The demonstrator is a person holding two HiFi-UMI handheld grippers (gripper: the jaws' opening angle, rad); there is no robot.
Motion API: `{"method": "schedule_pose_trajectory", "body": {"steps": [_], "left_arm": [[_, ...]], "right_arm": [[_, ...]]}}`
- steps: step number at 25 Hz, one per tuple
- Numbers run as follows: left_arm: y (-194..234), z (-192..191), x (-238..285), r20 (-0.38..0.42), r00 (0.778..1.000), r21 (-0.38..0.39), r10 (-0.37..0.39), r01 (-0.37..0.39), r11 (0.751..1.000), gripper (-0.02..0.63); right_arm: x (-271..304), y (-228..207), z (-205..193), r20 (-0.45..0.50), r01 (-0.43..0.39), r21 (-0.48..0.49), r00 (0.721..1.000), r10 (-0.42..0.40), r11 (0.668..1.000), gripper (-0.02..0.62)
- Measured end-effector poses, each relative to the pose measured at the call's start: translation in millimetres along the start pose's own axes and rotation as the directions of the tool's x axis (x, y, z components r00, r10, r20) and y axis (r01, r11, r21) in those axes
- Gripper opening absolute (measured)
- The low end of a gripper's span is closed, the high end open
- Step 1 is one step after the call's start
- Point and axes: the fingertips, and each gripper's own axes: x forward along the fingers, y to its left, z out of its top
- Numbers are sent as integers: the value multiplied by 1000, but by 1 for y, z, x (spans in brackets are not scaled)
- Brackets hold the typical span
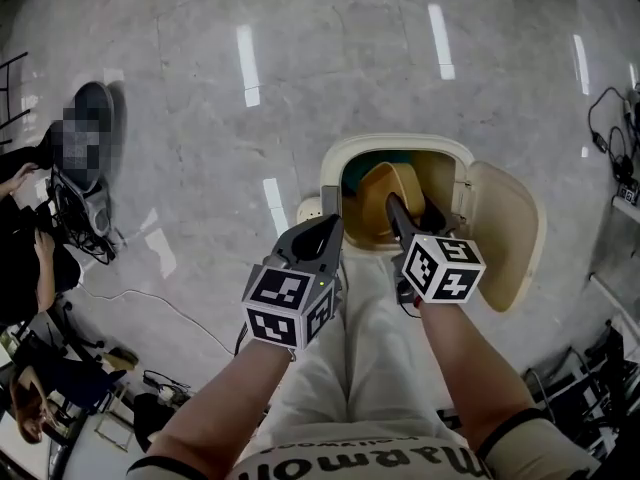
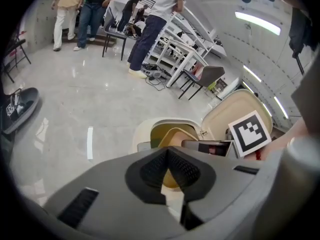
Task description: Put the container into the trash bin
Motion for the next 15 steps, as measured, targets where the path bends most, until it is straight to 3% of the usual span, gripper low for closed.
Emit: {"method": "schedule_pose_trajectory", "body": {"steps": [15], "left_arm": [[-32, -3, 25, -28, 996, -12, -80, 79, 997, -9]], "right_arm": [[18, -8, -19, -116, 22, -17, 993, -24, 1000, 210]]}}
